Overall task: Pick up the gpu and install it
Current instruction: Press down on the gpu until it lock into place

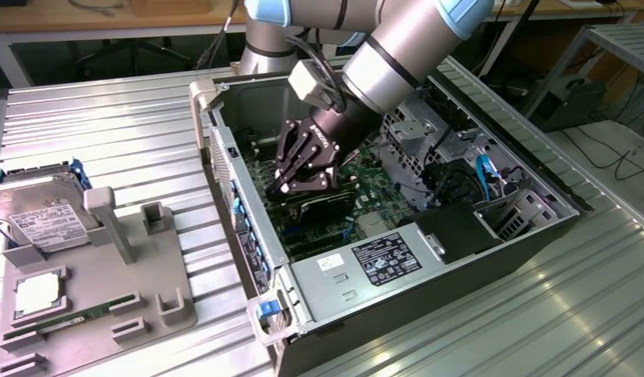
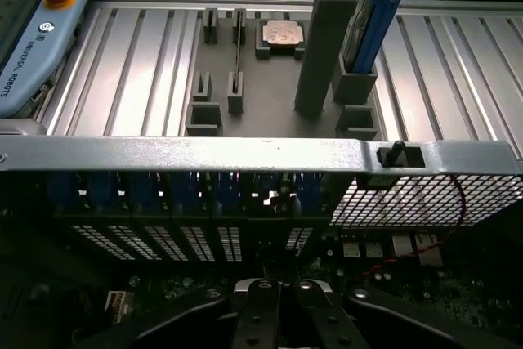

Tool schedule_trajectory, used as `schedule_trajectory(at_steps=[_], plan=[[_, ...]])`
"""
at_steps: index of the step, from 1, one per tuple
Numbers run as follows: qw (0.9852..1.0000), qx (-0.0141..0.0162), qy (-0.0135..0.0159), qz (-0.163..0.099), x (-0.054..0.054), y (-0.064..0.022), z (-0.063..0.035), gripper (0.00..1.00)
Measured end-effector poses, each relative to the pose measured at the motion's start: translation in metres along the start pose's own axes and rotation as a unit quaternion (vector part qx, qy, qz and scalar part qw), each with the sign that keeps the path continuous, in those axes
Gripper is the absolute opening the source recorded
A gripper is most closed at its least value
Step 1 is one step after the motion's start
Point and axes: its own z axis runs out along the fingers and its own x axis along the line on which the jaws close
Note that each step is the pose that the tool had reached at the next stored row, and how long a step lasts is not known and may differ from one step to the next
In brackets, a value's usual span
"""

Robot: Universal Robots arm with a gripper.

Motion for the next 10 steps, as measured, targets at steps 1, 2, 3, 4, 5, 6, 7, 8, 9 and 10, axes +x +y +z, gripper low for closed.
schedule_trajectory(at_steps=[1, 2, 3, 4, 5, 6, 7, 8, 9, 10], plan=[[1.0000, -0.0043, 0.0000, 0.000, 0.0000, 0.0000, 0.0000, 0.11], [1.0000, -0.0092, 0.0000, 0.000, 0.0000, 0.0001, -0.0001, 0.11], [0.9999, -0.0143, 0.0000, 0.000, 0.0000, 0.0001, 0.0000, 0.11], [0.9998, -0.0198, -0.0001, 0.000, 0.0000, 0.0001, -0.0001, 0.11], [0.9997, -0.0248, -0.0001, 0.000, 0.0000, 0.0001, -0.0001, 0.11], [0.9996, -0.0291, -0.0001, 0.000, 0.0000, 0.0000, 0.0005, 0.11], [0.9995, -0.0301, -0.0001, 0.000, 0.0001, 0.0002, 0.0009, 0.11], [0.9995, -0.0308, -0.0001, 0.000, 0.0000, 0.0005, 0.0014, 0.11], [0.9995, -0.0313, -0.0001, 0.000, 0.0000, 0.0012, 0.0024, 0.11], [0.9995, -0.0314, -0.0002, 0.000, 0.0000, 0.0015, 0.0031, 0.11]])
